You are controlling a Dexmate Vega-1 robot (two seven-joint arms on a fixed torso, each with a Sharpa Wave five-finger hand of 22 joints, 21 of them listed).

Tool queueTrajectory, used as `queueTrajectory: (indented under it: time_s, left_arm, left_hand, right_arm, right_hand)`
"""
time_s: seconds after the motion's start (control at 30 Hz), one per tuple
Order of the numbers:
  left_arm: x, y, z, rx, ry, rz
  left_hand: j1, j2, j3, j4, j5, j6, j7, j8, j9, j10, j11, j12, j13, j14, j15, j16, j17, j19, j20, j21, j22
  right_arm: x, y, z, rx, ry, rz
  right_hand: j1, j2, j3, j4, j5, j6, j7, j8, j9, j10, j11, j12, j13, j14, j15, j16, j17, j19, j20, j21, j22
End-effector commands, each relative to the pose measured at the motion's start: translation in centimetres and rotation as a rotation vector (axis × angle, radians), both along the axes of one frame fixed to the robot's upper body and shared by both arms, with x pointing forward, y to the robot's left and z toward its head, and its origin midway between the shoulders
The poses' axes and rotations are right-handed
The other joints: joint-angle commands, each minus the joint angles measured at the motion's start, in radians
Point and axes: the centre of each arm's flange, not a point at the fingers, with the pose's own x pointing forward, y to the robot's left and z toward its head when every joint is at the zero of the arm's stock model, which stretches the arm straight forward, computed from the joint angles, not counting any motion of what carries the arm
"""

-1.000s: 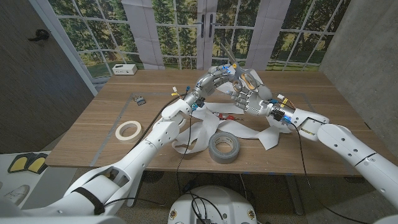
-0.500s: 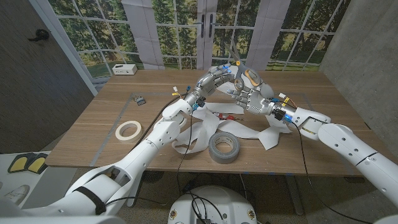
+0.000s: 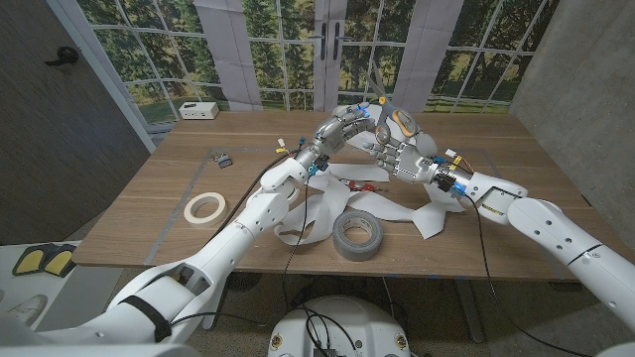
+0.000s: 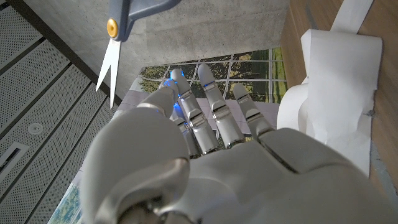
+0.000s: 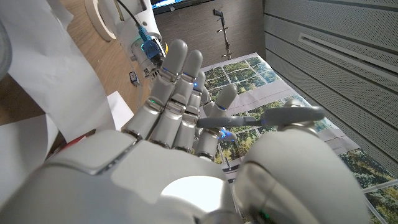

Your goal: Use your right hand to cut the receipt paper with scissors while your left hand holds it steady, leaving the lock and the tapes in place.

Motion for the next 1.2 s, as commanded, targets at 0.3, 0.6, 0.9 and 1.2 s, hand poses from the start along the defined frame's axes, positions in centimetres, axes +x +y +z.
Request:
queueTrajectory:
  time_s: [0.3,0.6,0.9,1.2]
  left_arm:
    - [0.0,-0.5,0.8,0.018,-0.111,-0.031]
    - [-0.1,-0.2,0.5,0.011,-0.100,-0.017]
    - [-0.2,0.2,0.2,0.002,-0.090,-0.003]
    - [-0.4,0.2,0.1,-0.002,-0.085,-0.003]
  left_hand:
    - [0.004,0.000,-0.003,-0.005,0.001,0.007,-0.012,-0.005,0.001,0.009,-0.003,-0.001,0.007,-0.025,-0.140,-0.016,0.002,-0.022,0.008,-0.001,0.003]
    - [0.002,0.003,-0.006,-0.004,0.000,0.009,-0.010,-0.006,0.000,0.008,-0.003,0.000,0.011,-0.026,-0.141,-0.015,0.006,-0.022,0.010,0.000,0.003]
    - [0.002,0.004,-0.008,-0.005,0.000,0.010,-0.009,-0.008,-0.001,0.008,-0.003,0.002,0.015,-0.025,-0.142,-0.014,0.009,-0.020,0.008,0.001,0.003]
    - [0.004,0.007,-0.008,-0.006,0.001,0.014,-0.010,-0.009,-0.002,0.008,-0.003,0.003,0.019,-0.019,-0.143,-0.010,0.013,-0.019,0.008,0.003,0.002]
  right_arm:
    - [0.0,0.7,-0.3,0.059,0.025,0.054]
    - [-0.5,1.1,-0.2,0.113,0.023,0.071]
    - [-0.8,1.0,0.0,0.119,0.014,0.043]
    - [-1.2,1.0,0.2,0.092,0.003,0.040]
  right_hand:
    - [-0.002,0.023,0.001,0.003,0.011,-0.049,0.062,-0.022,-0.028,-0.001,0.003,-0.009,-0.001,-0.045,-0.061,-0.006,-0.013,0.013,-0.057,-0.016,0.004]
    - [0.002,0.032,-0.008,0.003,0.016,-0.086,0.063,-0.109,-0.134,-0.147,0.042,-0.055,-0.040,-0.084,-0.062,-0.023,-0.045,0.018,-0.059,-0.055,0.005]
    - [0.003,0.039,-0.009,0.003,0.017,-0.082,0.055,-0.122,-0.156,-0.155,0.041,-0.046,-0.053,-0.090,-0.068,-0.024,-0.052,0.018,-0.059,-0.067,0.005]
    - [0.014,0.038,-0.009,-0.003,0.017,-0.091,0.058,-0.123,-0.152,-0.161,0.044,-0.045,-0.063,-0.097,-0.060,-0.026,-0.059,0.004,-0.043,-0.081,0.005]
